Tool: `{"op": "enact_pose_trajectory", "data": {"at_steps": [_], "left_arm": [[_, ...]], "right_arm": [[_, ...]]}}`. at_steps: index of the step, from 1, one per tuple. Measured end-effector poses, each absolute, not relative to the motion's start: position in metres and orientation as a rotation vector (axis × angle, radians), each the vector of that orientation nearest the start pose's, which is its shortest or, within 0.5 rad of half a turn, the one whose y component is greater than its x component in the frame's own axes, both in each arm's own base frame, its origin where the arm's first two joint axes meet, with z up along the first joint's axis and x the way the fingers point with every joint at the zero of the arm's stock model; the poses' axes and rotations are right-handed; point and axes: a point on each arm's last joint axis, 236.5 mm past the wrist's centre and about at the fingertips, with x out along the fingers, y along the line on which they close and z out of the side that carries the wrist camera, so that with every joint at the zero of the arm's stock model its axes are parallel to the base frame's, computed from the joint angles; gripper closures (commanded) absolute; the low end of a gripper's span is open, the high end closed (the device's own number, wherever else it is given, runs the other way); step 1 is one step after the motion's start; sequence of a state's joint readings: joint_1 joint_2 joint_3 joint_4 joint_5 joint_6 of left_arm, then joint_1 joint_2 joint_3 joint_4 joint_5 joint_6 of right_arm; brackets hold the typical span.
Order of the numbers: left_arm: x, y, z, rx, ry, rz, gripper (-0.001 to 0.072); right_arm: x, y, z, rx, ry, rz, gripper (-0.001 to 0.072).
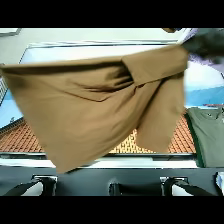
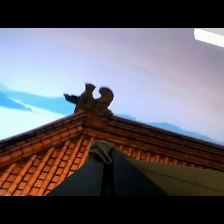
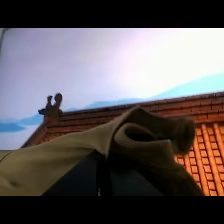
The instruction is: Fold the clothes and pants, and hang the long-sleeved shirts on hangers.
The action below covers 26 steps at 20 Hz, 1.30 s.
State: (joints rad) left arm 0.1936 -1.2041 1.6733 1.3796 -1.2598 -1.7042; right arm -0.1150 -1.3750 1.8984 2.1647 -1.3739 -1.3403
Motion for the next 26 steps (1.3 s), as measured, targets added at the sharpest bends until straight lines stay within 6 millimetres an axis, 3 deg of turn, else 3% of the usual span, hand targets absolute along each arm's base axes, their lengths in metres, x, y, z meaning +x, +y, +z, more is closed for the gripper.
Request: {"op": "enact_pose_trajectory", "data": {"at_steps": [2,5,7,8,10,11,12,13,14,17,21,24,26], "left_arm": [[0.464,0.04,0.161,-0.349,0.9,0.092,0.0691],[0.505,0.031,0.061,-0.368,1.026,0.097,0.0691],[0.526,0.024,0.014,-0.394,1.052,0.11,0.0691],[0.533,0.019,-0.006,-0.408,1.061,0.117,0.0691],[0.546,0.013,-0.027,-0.43,1.047,0.124,0.0674],[0.549,0.011,-0.034,-0.434,1.046,0.125,0.0583],[0.551,0.01,-0.039,-0.44,1.047,0.128,0.0413],[0.554,0.011,-0.038,-0.447,1.039,0.132,0.0241],[0.554,0.013,-0.036,-0.451,1.041,0.136,0.0144],[0.543,0.032,-0.016,-0.47,1.062,0.16,0.0145],[0.497,0.064,0.013,-0.484,1.126,0.196,0.0149],[0.451,0.081,0.024,-0.506,1.166,0.235,0.015],[0.425,0.086,0.027,-0.521,1.184,0.255,0.0151]], "right_arm": [[0.492,0.088,0.176,0.675,1.025,0.263,0.068],[0.538,0.115,0.053,0.74,1.179,0.222,0.068],[0.558,0.134,-0.011,0.799,1.218,0.197,0.0667],[0.566,0.142,-0.038,0.835,1.228,0.176,0.0622],[0.575,0.15,-0.073,0.887,1.234,0.141,0.0578],[0.579,0.151,-0.08,0.903,1.228,0.133,0.0493],[0.58,0.15,-0.084,0.914,1.229,0.127,0.0409],[0.582,0.147,-0.081,0.923,1.228,0.131,0.0349],[0.581,0.141,-0.074,0.908,1.229,0.148,0.0328],[0.574,0.105,-0.032,0.819,1.206,0.218,0.0265],[0.544,0.027,0.006,0.648,1.201,0.279,0.0257],[0.516,-0.017,-0.005,0.642,1.25,0.287,0.0231],[0.497,-0.026,-0.023,0.666,1.299,0.299,0.0231]]}}
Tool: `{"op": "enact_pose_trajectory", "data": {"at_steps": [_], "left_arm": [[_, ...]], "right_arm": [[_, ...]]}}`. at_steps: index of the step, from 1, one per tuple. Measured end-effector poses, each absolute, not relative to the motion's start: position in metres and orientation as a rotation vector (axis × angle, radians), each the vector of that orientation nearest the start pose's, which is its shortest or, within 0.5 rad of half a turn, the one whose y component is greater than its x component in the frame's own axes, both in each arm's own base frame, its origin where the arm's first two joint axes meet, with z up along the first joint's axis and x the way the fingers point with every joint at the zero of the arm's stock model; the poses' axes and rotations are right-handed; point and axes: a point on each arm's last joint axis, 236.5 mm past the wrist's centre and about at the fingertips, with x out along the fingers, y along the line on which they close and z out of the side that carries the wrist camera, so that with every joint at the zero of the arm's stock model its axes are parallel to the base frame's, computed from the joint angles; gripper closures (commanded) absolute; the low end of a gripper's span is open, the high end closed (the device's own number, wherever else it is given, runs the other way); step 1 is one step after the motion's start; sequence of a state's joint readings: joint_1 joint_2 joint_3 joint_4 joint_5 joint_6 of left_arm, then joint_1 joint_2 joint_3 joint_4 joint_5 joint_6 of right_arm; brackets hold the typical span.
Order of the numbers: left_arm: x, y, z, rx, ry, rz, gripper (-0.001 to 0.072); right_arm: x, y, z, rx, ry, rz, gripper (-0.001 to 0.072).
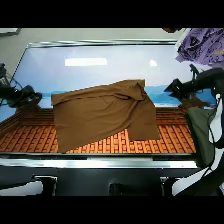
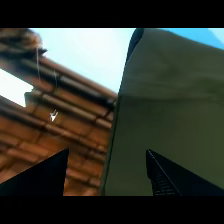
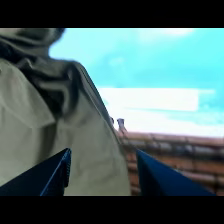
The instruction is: Fold the clothes and pants, and hang the long-sleeved shirts on hangers.
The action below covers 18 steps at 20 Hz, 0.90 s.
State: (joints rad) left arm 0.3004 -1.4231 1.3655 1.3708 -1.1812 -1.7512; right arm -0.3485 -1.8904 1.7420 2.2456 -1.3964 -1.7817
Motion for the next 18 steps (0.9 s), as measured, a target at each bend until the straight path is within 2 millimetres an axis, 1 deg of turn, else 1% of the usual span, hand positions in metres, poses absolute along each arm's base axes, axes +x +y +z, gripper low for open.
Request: {"op": "enact_pose_trajectory", "data": {"at_steps": [2,4,8,11,12,13,14,15,16,17,18], "left_arm": [[0.408,0.088,0.028,-0.528,1.194,0.267,0.0151],[0.4,0.089,0.03,-0.532,1.193,0.272,0.0151],[0.393,0.09,0.03,-0.535,1.198,0.278,0.0151],[0.391,0.09,0.03,-0.54,1.2,0.282,0.0163],[0.389,0.088,0.03,-0.552,1.208,0.286,0.0162],[0.387,0.087,0.029,-0.568,1.218,0.292,0.0162],[0.384,0.084,0.028,-0.583,1.232,0.292,0.0161],[0.382,0.081,0.028,-0.594,1.243,0.284,0.0161],[0.381,0.078,0.028,-0.597,1.25,0.268,0.0161],[0.379,0.075,0.028,-0.602,1.259,0.252,0.0161],[0.375,0.074,0.027,-0.613,1.265,0.24,0.0161]], "right_arm": [[0.482,-0.025,-0.043,0.694,1.341,0.316,0.0231],[0.473,-0.017,-0.062,0.721,1.38,0.34,0.0231],[0.469,0.006,-0.087,0.757,1.414,0.391,0.0232],[0.466,0.027,-0.096,0.78,1.445,0.44,0.0242],[0.465,0.032,-0.098,0.775,1.455,0.451,0.0321],[0.463,0.036,-0.101,0.77,1.466,0.458,0.0382],[0.461,0.04,-0.103,0.766,1.477,0.465,0.0383],[0.459,0.044,-0.104,0.761,1.488,0.473,0.0426],[0.458,0.046,-0.106,0.752,1.495,0.475,0.049],[0.458,0.048,-0.107,0.746,1.499,0.475,0.0632],[0.457,0.048,-0.109,0.735,1.502,0.472,0.0681]]}}
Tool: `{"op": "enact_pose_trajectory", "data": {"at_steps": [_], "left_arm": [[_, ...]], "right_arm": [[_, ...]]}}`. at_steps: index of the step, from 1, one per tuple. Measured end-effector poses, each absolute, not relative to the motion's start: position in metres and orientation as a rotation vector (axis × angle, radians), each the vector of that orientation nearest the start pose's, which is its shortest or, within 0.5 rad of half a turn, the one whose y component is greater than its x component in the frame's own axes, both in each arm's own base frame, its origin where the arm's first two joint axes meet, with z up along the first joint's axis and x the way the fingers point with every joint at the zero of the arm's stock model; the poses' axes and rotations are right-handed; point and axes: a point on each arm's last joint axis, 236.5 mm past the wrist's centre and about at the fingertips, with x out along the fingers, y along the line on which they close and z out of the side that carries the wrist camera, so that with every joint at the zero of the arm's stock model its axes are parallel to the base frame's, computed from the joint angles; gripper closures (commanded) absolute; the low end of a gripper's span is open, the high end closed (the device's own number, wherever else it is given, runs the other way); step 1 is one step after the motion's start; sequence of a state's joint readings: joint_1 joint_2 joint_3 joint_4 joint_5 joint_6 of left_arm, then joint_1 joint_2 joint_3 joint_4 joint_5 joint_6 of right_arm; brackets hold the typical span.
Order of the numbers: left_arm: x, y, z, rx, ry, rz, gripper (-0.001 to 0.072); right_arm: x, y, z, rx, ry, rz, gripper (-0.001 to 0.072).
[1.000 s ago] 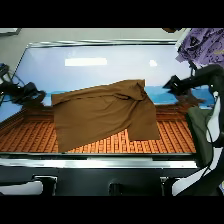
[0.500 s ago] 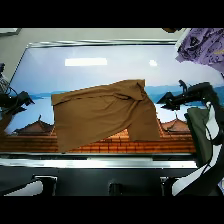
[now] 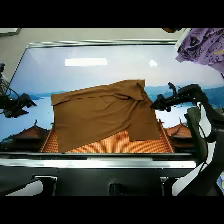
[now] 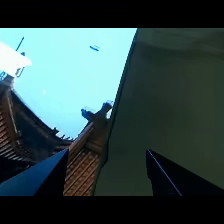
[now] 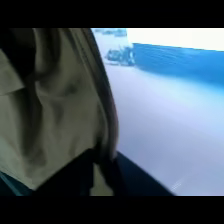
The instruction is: Fold the clothes and pants, and hang the long-sleeved shirts on hangers.
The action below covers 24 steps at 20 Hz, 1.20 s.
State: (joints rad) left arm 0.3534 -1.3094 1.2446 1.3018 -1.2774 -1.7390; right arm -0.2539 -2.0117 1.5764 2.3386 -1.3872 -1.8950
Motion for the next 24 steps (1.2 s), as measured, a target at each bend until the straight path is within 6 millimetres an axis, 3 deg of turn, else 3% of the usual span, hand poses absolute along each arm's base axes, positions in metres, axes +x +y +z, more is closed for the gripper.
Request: {"op": "enact_pose_trajectory", "data": {"at_steps": [3,6,11,14,19,24], "left_arm": [[0.353,0.067,0.018,-0.693,1.269,0.167,0.0161],[0.311,0.054,-0.005,-0.784,1.291,0.102,0.0161],[0.234,0.008,-0.055,-0.92,1.402,0.05,0.0161],[0.205,-0.015,-0.075,-0.981,1.465,0.03,0.0161],[0.183,-0.033,-0.089,-1.03,1.518,0.018,0.0162],[0.185,-0.038,-0.094,-1.062,1.508,0.009,0.0173]], "right_arm": [[0.457,0.051,-0.108,0.731,1.503,0.476,0.0681],[0.456,0.049,-0.103,0.709,1.5,0.473,0.0681],[0.453,0.053,-0.088,0.72,1.505,0.486,0.0681],[0.449,0.056,-0.082,0.735,1.52,0.497,0.0681],[0.444,0.057,-0.074,0.743,1.533,0.503,0.0681],[0.444,0.058,-0.069,0.741,1.53,0.507,0.0681]]}}
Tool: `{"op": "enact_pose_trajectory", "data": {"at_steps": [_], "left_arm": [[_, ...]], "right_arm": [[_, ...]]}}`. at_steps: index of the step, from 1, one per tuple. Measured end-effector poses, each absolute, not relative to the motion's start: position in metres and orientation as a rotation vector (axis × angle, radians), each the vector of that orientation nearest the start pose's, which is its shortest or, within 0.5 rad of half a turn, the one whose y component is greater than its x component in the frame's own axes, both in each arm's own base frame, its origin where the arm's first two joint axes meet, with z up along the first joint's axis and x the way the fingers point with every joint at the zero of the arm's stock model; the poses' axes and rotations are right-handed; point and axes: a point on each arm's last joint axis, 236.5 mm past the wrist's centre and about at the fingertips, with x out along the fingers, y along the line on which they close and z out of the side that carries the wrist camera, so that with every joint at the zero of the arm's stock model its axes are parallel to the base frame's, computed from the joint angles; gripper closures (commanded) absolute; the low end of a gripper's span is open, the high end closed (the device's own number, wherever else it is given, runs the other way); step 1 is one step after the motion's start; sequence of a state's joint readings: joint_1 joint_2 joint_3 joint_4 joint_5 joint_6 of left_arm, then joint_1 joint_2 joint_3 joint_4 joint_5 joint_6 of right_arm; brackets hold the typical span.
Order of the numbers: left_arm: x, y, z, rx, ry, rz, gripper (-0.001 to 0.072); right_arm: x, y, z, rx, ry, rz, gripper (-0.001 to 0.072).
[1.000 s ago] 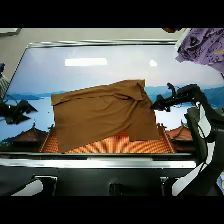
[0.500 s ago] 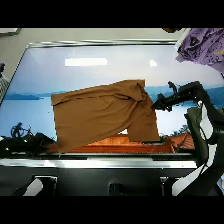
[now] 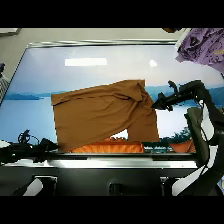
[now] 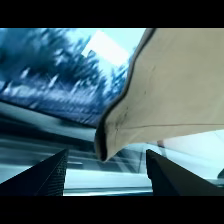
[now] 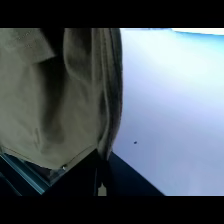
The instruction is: Fold the clothes and pants, and hang the long-sleeved shirts on hangers.
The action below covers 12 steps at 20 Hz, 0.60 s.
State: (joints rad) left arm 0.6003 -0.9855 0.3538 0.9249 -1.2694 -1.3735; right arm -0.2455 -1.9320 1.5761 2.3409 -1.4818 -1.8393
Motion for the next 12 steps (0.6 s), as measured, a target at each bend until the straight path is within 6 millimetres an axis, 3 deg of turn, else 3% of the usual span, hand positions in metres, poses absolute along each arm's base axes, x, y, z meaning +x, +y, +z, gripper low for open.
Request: {"op": "enact_pose_trajectory", "data": {"at_steps": [6,7,11,12], "left_arm": [[0.19,-0.05,-0.1,-1.122,1.53,-0.031,0.0212],[0.189,-0.053,-0.101,-1.122,1.542,-0.04,0.0257],[0.188,-0.058,-0.11,-1.068,1.569,-0.051,0.0689],[0.189,-0.059,-0.111,-1.059,1.566,-0.055,0.069]], "right_arm": [[0.444,0.058,-0.068,0.744,1.53,0.504,0.0681],[0.444,0.058,-0.068,0.744,1.53,0.504,0.0681],[0.444,0.057,-0.068,0.741,1.529,0.503,0.0681],[0.444,0.057,-0.068,0.74,1.529,0.502,0.0681]]}}
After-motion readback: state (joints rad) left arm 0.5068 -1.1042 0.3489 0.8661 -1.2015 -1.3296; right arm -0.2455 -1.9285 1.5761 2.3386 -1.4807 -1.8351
